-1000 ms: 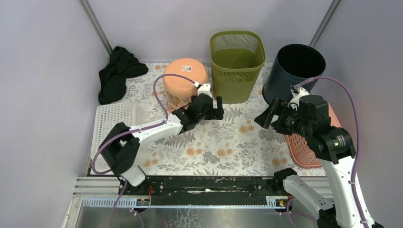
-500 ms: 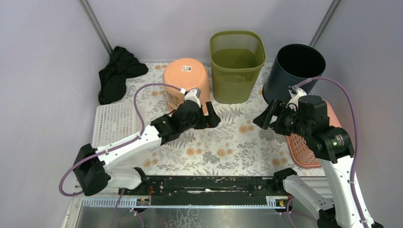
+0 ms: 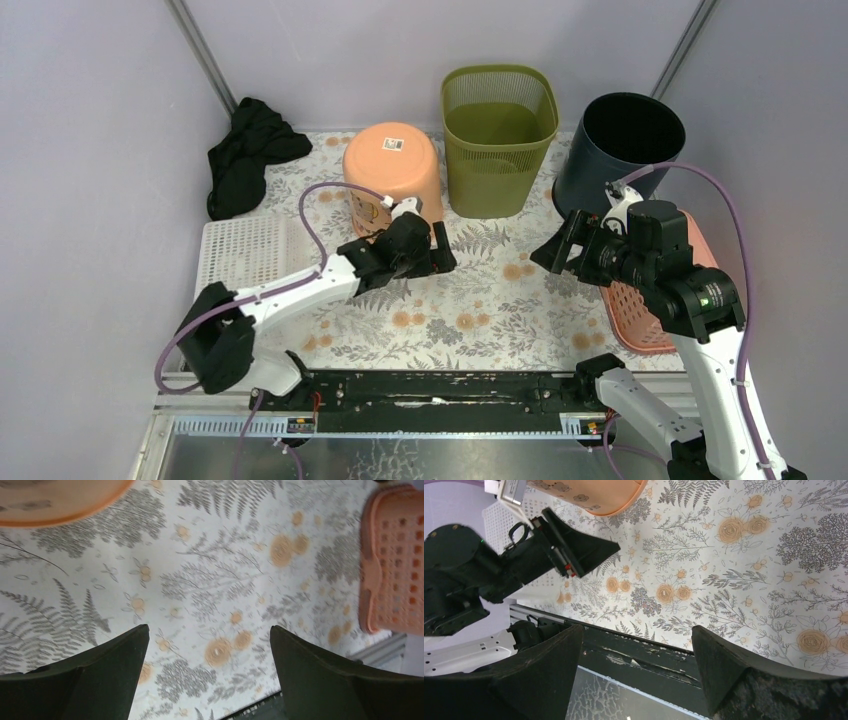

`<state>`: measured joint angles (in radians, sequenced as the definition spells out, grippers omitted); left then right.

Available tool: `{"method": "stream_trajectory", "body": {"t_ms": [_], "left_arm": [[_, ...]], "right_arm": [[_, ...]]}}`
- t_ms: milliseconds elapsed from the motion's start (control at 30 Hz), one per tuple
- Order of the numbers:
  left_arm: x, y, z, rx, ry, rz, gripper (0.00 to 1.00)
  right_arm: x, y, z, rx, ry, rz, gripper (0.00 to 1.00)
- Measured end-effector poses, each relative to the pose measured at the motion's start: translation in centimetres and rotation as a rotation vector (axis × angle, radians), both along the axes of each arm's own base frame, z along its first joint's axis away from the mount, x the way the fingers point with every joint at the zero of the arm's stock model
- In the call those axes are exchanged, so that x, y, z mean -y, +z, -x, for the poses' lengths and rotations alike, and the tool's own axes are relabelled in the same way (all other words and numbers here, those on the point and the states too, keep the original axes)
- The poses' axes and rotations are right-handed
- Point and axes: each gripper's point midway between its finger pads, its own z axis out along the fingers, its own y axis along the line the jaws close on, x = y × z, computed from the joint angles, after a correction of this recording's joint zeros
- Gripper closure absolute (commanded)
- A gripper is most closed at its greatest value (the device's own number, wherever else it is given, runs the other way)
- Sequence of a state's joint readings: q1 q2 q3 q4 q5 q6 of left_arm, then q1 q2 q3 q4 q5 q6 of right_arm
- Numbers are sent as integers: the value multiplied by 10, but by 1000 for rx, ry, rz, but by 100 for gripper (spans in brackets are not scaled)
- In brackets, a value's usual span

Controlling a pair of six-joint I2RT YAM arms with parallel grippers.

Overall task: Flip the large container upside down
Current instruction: Move the container to the center of the board.

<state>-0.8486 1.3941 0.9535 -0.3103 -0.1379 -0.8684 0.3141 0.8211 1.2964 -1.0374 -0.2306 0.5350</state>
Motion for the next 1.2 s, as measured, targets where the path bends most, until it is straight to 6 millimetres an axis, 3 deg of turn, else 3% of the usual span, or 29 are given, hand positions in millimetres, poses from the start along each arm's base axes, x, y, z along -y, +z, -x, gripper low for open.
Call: {"method": "stream_trajectory", "body": {"t_ms": [167, 333, 700, 1000, 1200], "left_arm": [[-18, -19, -25, -27, 79, -54, 0], [-36, -22, -49, -4, 139, -94, 0], [-86, -43, -128, -19, 314, -153, 0], [-129, -49, -189, -32, 441, -120, 0], [-151, -43, -224, -13, 502, -94, 0]], "right_arm": [[0, -1, 1, -8, 0, 3, 13], [0, -3, 0, -14, 0, 5, 13], [-1, -8, -5, -39, 4, 17, 13], [-5, -18, -17, -83, 11, 39, 13], [-8, -23, -27, -96, 15, 48, 13]]}}
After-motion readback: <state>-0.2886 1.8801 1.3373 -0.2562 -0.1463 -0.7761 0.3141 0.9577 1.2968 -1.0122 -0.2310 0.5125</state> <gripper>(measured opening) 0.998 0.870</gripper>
